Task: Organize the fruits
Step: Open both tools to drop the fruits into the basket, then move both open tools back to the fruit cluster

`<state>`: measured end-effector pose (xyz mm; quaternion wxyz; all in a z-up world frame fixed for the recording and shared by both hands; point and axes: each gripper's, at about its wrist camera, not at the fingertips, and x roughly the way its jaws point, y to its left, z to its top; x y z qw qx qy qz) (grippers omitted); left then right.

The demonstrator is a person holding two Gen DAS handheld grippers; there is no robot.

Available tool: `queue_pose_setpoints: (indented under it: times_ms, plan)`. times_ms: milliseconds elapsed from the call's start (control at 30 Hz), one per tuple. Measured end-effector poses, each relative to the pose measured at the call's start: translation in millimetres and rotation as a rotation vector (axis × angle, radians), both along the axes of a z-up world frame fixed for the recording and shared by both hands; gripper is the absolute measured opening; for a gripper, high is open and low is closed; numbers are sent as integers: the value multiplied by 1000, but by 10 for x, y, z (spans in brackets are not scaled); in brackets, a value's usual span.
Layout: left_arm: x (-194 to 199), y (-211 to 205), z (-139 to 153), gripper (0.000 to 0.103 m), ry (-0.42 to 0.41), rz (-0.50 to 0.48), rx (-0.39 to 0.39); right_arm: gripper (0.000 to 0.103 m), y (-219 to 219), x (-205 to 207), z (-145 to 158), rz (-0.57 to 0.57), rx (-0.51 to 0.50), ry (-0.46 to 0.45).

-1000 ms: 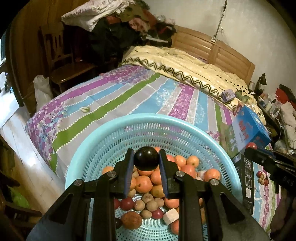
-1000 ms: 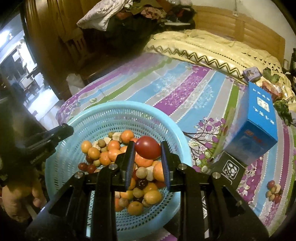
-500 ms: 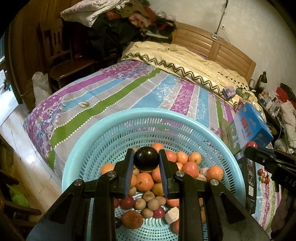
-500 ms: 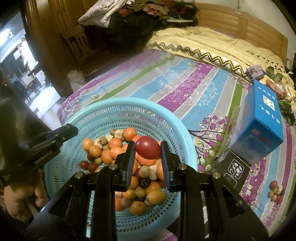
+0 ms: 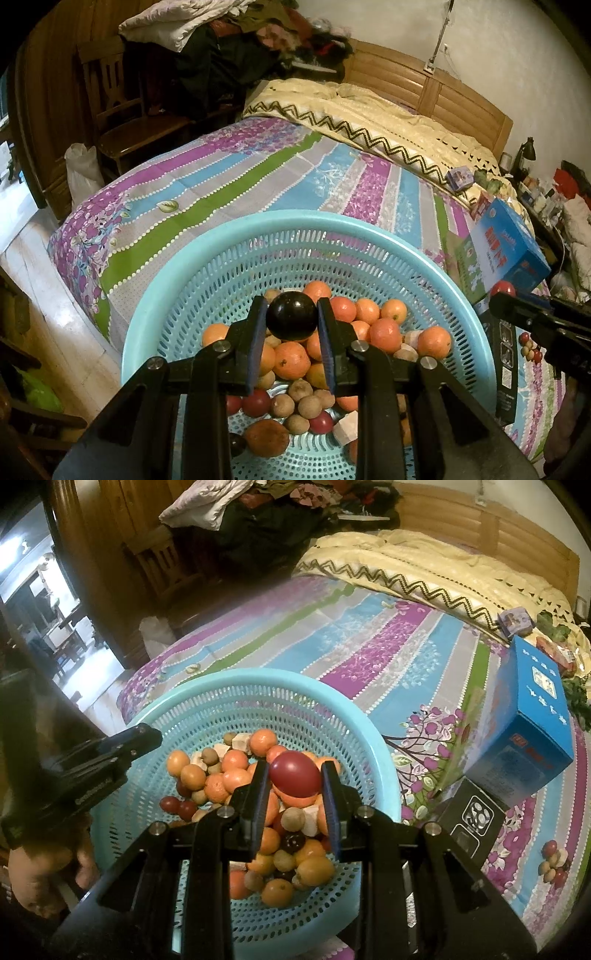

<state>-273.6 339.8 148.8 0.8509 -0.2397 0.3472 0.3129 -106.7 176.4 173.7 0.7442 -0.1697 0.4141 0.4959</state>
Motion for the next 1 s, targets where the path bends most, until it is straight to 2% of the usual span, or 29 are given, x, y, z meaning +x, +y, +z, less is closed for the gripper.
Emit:
queue_pose_setpoints:
  times_ms: [33, 67, 100, 167, 200, 533, 667, 800, 900, 1000]
  plan:
    - [-2, -3, -4, 46, 0, 2, 4, 30, -2, 1, 1, 0, 1, 0]
    - [-5, -12, -3, 57, 0, 6, 15, 38, -1, -1, -1, -1, 1, -2]
    - [-4, -13, 5, 63, 2, 8, 22, 50, -2, -6, -3, -1, 2, -4]
    - [-1, -25, 13, 71, 8, 15, 32, 60, -21, -14, 9, -6, 12, -16]
    - [-2, -21, 11, 76, 8, 16, 31, 61, -31, -14, 21, -6, 15, -17]
    - [9, -40, 39, 77, 10, 26, 33, 62, -115, -13, 102, -1, 52, -17]
    - [60, -208, 223, 77, -44, -6, 65, 62, -509, -44, 293, -36, 146, -106]
    - [307, -718, 589, 77, -128, -143, 141, 65, -1237, 59, 365, -163, 212, -200]
    - [579, -1277, 863, 77, -198, -293, 187, 65, -1851, 262, 252, -285, 200, -215]
    - [854, -1834, 1003, 77, -251, -458, 186, 65, -2554, 579, 14, -438, 144, -206]
